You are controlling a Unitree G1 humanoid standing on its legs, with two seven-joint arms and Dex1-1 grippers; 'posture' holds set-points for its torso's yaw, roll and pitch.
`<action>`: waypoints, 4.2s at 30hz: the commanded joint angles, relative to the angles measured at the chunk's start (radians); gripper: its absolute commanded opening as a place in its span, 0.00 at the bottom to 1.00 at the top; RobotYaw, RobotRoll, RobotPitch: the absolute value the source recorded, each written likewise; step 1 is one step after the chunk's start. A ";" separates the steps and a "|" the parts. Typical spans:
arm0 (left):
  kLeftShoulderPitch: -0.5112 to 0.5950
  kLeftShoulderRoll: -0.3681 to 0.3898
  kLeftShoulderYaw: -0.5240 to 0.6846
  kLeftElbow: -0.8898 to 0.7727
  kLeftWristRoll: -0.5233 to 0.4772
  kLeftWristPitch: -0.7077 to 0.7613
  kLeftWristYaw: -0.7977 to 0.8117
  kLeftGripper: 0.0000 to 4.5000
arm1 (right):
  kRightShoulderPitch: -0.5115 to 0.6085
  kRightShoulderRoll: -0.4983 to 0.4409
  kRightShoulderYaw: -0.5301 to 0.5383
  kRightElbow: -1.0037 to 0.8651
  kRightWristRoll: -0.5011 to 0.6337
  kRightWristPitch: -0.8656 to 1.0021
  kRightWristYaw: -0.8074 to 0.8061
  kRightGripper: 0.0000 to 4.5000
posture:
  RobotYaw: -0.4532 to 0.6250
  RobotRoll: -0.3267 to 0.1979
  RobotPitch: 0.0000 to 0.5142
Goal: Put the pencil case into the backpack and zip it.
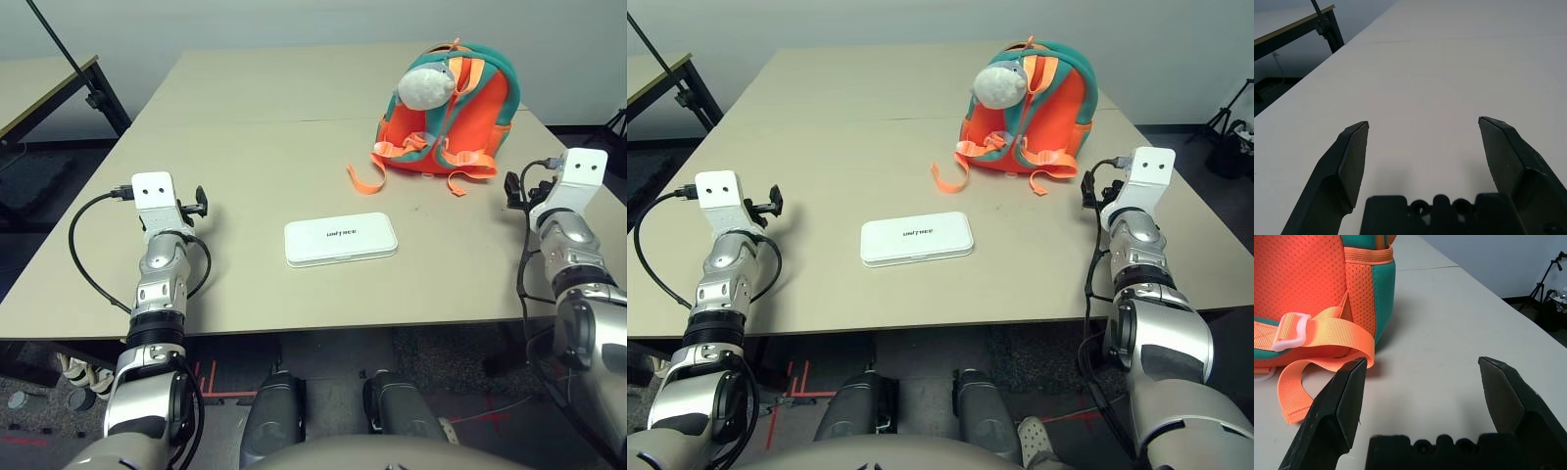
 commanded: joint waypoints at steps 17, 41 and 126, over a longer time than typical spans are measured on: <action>-0.062 0.153 0.011 -0.083 -0.205 0.246 -0.403 1.00 | 0.102 -0.099 0.110 -0.311 0.002 0.114 0.493 0.70 | 0.36 0.62 0.02; -0.283 0.292 -0.142 0.022 -0.542 1.225 -0.925 1.00 | 0.231 -0.084 0.447 -0.853 -0.110 0.352 0.734 0.00 | 0.34 0.62 0.01; -0.397 0.201 -0.341 0.449 -0.284 1.206 -1.222 1.00 | 0.110 0.125 0.657 -0.599 -0.333 0.124 0.752 0.00 | 0.33 0.62 0.03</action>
